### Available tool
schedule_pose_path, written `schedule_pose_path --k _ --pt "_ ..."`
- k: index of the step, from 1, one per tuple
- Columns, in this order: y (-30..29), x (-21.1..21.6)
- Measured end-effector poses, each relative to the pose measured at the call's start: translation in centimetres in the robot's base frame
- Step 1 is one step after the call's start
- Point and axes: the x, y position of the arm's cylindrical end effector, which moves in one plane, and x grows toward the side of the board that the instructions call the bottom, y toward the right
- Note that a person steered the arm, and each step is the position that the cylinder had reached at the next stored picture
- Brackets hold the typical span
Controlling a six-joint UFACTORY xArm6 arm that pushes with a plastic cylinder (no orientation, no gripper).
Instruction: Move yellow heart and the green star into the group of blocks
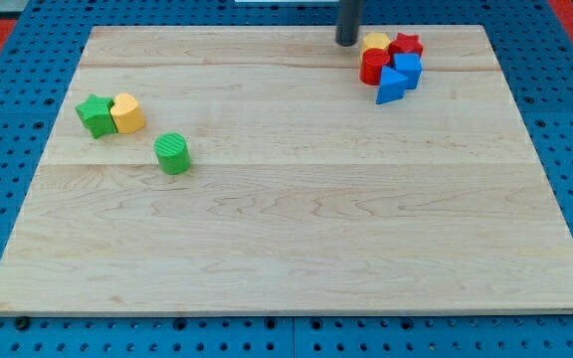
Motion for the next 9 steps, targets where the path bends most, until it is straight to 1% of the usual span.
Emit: schedule_pose_path --k 1,2,3,4,5,6,7,8,9 --pt "-8.7 -0.1" --pt "-19.1 1.2" --pt "-29.8 5.6" --pt "-35.8 9.3" --pt "-36.0 9.9" --pt "-36.0 14.2" --pt "-35.8 17.2" --pt "-31.9 17.3" --pt "-24.9 16.7"
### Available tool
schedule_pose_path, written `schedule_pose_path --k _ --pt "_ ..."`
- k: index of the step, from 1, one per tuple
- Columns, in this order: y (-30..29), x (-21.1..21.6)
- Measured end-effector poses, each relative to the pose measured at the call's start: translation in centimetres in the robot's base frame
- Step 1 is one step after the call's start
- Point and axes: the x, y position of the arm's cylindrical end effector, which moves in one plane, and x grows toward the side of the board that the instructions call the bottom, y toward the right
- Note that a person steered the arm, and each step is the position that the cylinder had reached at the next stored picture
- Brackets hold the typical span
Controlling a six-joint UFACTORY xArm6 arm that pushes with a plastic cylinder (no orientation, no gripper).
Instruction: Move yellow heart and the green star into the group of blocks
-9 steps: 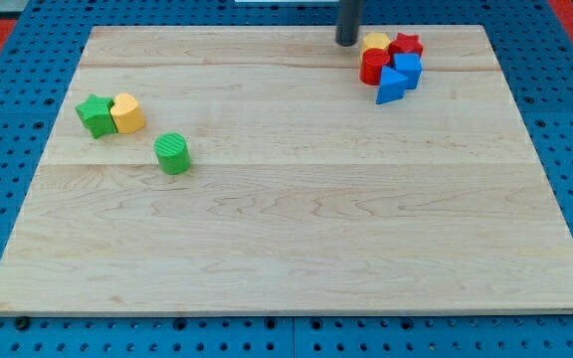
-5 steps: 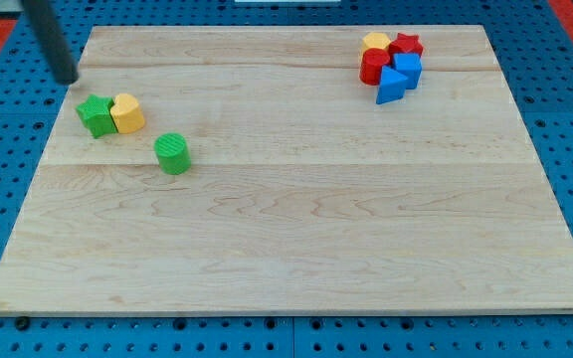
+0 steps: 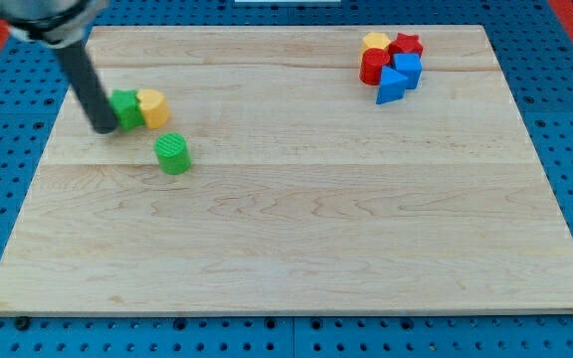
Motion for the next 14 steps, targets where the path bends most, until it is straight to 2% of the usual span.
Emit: schedule_pose_path --k 1,2,4,5,6,8,9,10,11,12,13,14 --pt "6.2 -1.0" --pt "5.7 -0.7" --pt "-3.6 -0.5" --pt "-4.4 -1.7" --pt "0.1 -3.6" --pt "14.1 -4.0" --pt "17.8 -5.0" --pt "19.2 -5.1" --pt "17.9 -3.9" --pt "13.0 -3.3" --pt "8.4 -4.1" --pt "8.3 -7.2"
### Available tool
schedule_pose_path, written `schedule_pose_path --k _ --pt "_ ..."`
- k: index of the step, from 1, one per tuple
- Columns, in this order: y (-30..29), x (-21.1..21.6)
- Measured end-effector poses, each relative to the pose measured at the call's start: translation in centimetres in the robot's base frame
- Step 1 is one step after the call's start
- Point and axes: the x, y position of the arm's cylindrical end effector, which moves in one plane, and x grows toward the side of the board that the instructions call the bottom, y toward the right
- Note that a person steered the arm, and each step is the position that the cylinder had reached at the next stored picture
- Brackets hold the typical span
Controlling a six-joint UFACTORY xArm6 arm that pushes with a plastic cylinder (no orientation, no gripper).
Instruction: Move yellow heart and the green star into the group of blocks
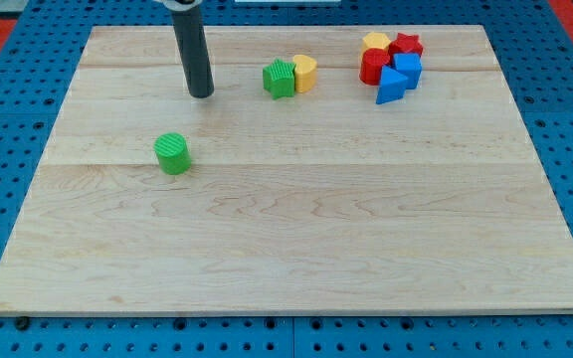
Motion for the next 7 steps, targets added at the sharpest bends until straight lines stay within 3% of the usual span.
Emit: schedule_pose_path --k 4,7 --pt "13.3 -0.8" --pt "14.0 2.8"
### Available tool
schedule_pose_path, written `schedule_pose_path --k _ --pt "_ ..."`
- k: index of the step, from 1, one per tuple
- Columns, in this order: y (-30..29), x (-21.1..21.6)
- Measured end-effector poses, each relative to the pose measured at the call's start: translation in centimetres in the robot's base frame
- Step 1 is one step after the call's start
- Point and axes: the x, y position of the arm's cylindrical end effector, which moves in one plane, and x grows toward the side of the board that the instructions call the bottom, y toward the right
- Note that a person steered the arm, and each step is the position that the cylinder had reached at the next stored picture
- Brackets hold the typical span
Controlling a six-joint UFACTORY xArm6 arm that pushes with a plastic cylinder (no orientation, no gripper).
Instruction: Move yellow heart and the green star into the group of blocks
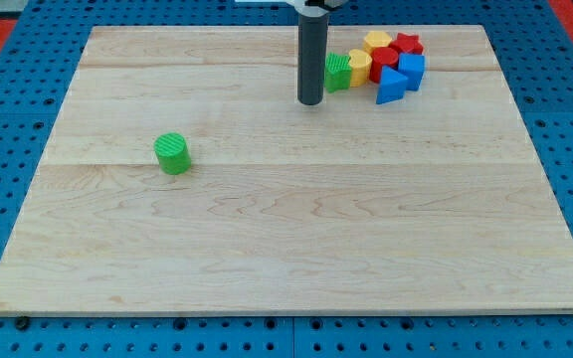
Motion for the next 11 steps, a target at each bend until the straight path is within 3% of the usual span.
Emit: schedule_pose_path --k 4,6,7,11 --pt "2.2 -7.3" --pt "-4.2 -8.6" --pt "-4.6 -12.0" --pt "0.1 -11.6"
